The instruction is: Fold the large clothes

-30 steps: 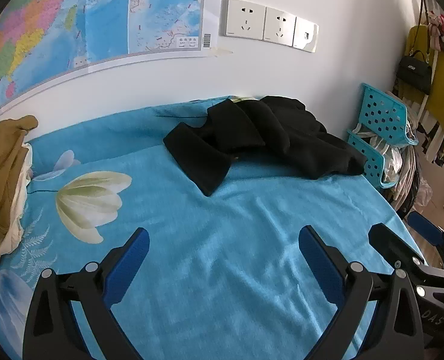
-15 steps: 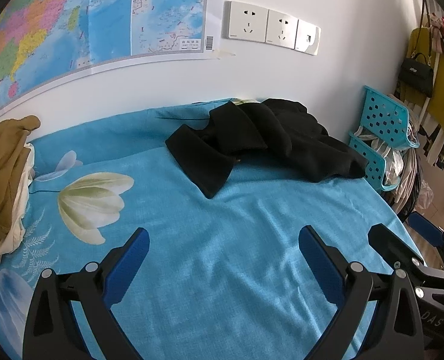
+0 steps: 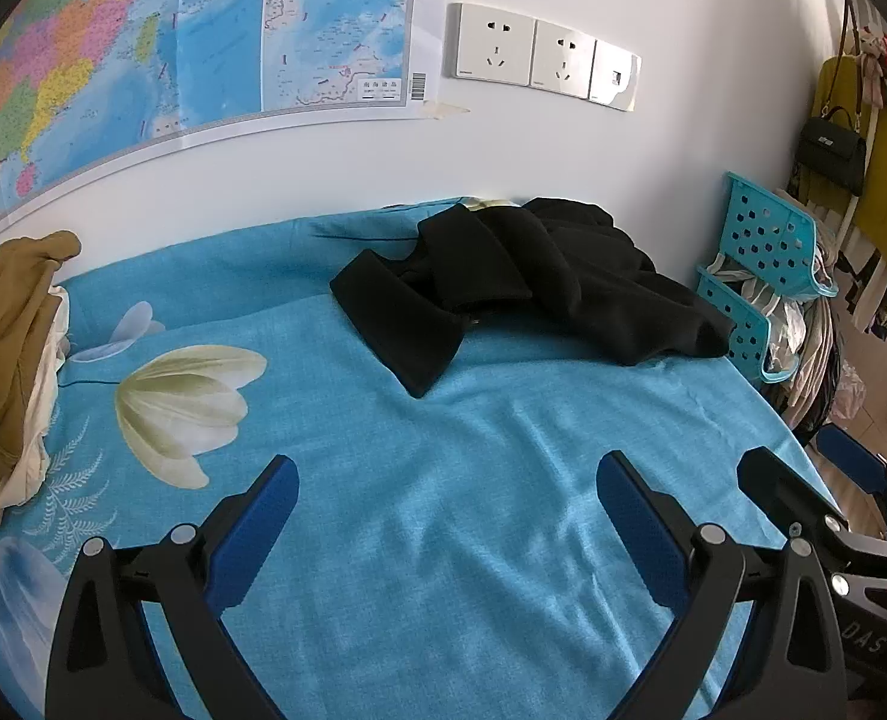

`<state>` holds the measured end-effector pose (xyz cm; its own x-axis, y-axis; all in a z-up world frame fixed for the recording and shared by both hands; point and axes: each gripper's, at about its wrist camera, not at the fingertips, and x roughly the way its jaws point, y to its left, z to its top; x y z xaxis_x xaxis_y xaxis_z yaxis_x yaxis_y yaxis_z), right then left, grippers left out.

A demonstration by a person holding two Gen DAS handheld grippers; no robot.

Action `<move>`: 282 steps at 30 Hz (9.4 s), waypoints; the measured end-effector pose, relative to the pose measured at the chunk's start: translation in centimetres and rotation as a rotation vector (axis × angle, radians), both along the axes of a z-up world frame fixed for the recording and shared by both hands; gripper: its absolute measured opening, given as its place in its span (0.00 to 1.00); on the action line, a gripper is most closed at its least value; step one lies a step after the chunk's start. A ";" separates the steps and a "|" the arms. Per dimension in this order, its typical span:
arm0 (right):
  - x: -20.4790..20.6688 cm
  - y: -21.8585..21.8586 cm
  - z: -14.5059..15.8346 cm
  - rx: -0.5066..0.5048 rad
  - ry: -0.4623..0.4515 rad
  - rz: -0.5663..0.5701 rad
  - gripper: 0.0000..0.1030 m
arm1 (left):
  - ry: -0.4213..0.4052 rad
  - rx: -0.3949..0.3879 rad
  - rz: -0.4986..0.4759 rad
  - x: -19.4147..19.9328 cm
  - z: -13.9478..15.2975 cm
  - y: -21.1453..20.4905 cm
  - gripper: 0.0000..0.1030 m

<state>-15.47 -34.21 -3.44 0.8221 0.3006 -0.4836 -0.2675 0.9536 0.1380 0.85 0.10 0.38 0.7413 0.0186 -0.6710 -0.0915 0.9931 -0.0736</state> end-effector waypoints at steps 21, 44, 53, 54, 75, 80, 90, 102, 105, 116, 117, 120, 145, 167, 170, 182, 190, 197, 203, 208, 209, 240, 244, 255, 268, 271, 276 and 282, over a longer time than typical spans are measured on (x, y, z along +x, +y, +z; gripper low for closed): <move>-0.2 0.0 0.1 -0.002 -0.003 0.000 0.95 | -0.001 0.000 0.002 -0.2 0.1 -0.1 0.94; 0.8 1.1 -0.1 -0.038 -0.002 0.032 0.95 | 0.032 -0.001 0.016 1.3 -0.7 0.4 0.94; 4.2 3.3 0.5 -0.156 -0.022 0.106 0.95 | 0.068 0.014 0.033 3.7 -1.0 2.1 0.94; 5.1 3.7 0.7 -0.183 -0.029 0.120 0.95 | 0.068 0.028 0.040 4.1 -0.9 2.3 0.94; 19.4 11.4 0.5 -0.499 -0.011 0.387 0.13 | 0.139 0.079 0.152 10.3 -3.2 9.7 0.94; 18.2 5.3 8.6 -0.270 -0.099 0.337 0.11 | 0.111 0.084 0.091 12.0 -3.4 10.4 0.94; 19.7 -5.4 15.3 0.034 -0.142 0.240 0.09 | -0.103 0.012 -0.295 17.1 -0.6 2.9 0.94; 20.5 -7.8 16.8 0.066 -0.144 0.235 0.09 | -0.119 0.229 -0.525 19.4 -3.2 -7.3 0.80; 20.3 -8.5 17.9 0.052 -0.163 0.205 0.09 | -0.038 0.142 -0.456 23.2 -2.1 -6.7 0.08; 8.5 -12.1 33.3 -0.034 -0.516 0.131 0.09 | -0.422 0.053 -0.251 20.7 18.2 -4.1 0.06; 6.3 -12.2 34.9 -0.042 -0.560 0.140 0.09 | -0.470 0.040 -0.234 19.1 20.1 -3.4 0.06; 0.6 -12.6 38.3 -0.038 -0.649 0.170 0.09 | -0.594 -0.016 -0.207 13.5 25.2 -0.7 0.07; 5.6 4.5 18.5 0.021 -0.034 0.720 0.17 | -0.359 0.248 0.195 -11.6 19.8 14.5 0.07; 16.1 2.5 4.0 -0.050 0.338 0.524 0.04 | 0.251 0.106 0.129 3.3 -2.8 23.1 0.46; 16.0 0.2 8.8 -0.090 0.203 0.455 0.04 | 0.245 0.113 0.092 3.9 -3.0 22.4 0.47; 19.9 1.1 7.7 -0.109 0.279 0.406 0.79 | 0.228 0.083 -0.044 5.8 -0.7 22.5 0.77; 21.7 12.6 0.0 -0.322 0.469 0.638 0.83 | 0.292 0.065 -0.090 8.6 -2.0 21.7 0.80; 20.3 13.3 -0.6 -0.293 0.467 0.786 0.01 | 0.355 0.022 -0.180 8.9 -4.2 21.9 0.42; 21.5 11.5 4.1 -0.070 0.415 0.768 0.18 | 0.263 -0.029 -0.183 8.3 -1.2 21.7 0.23; 23.1 13.9 -0.2 -0.123 0.562 0.735 0.69 | 0.266 0.000 -0.186 8.1 -0.9 21.9 0.50; 23.2 14.4 -1.2 -0.139 0.587 0.734 0.63 | 0.275 -0.005 -0.200 8.2 -1.3 21.8 0.52; 16.8 -0.1 2.9 0.019 0.356 0.501 0.92 | 0.117 0.207 -0.104 3.1 1.5 19.1 0.79; 11.2 -5.8 -2.2 0.051 0.526 0.473 0.92 | 0.134 0.184 -0.171 -0.1 1.1 17.7 0.80; 4.5 -7.0 -2.8 0.211 0.515 0.572 0.06 | 0.144 0.144 -0.192 -4.9 -0.4 15.9 0.81; 15.9 -9.4 3.0 -0.067 0.296 0.179 0.07 | 0.120 0.106 0.017 -11.8 1.1 23.0 0.84; 17.5 -10.1 -1.9 -0.111 0.388 0.093 0.17 | 0.148 0.076 0.027 -14.0 0.2 24.7 0.85; 15.6 -12.4 -3.3 -0.054 0.408 0.037 0.54 | 0.180 0.020 -0.024 -17.3 -0.9 25.3 0.93; 5.8 -11.5 1.5 0.003 0.199 0.201 0.80 | 0.215 -0.051 -0.163 -20.0 -2.8 24.4 0.94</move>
